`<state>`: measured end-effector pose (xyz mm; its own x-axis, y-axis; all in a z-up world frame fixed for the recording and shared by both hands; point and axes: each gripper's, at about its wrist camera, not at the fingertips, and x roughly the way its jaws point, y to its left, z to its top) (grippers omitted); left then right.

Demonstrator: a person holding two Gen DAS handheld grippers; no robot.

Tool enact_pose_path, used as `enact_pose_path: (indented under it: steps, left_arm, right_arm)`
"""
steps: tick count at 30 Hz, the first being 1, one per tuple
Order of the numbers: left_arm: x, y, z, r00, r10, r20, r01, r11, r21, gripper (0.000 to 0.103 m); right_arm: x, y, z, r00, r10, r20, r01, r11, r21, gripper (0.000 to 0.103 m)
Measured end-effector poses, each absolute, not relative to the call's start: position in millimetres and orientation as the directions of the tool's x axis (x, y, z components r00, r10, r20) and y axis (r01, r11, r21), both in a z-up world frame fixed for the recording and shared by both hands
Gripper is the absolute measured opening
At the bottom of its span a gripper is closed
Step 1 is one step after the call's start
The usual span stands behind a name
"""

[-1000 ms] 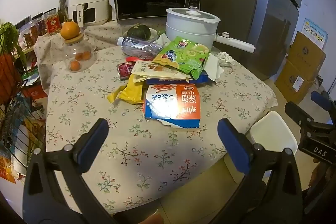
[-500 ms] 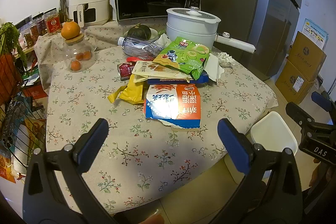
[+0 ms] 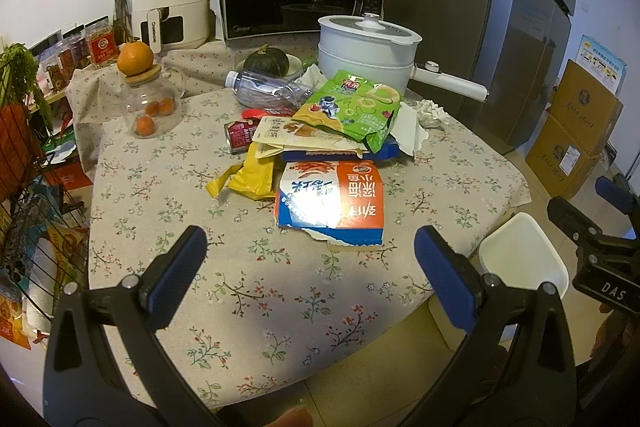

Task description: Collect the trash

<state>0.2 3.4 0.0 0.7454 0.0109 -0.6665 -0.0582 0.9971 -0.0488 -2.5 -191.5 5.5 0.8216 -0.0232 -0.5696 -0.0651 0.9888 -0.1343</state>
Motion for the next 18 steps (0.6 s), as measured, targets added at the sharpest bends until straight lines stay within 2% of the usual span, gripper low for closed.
enact_pose_path:
  steps: [18]
  left_arm:
    - [0,16,0,0.751,0.005,-0.66,-0.068,0.995,-0.07,0.103]
  right_arm:
    - [3,-183,0,0.811,-0.042,-0.584,-0.062,0.986,-0.158,0.103]
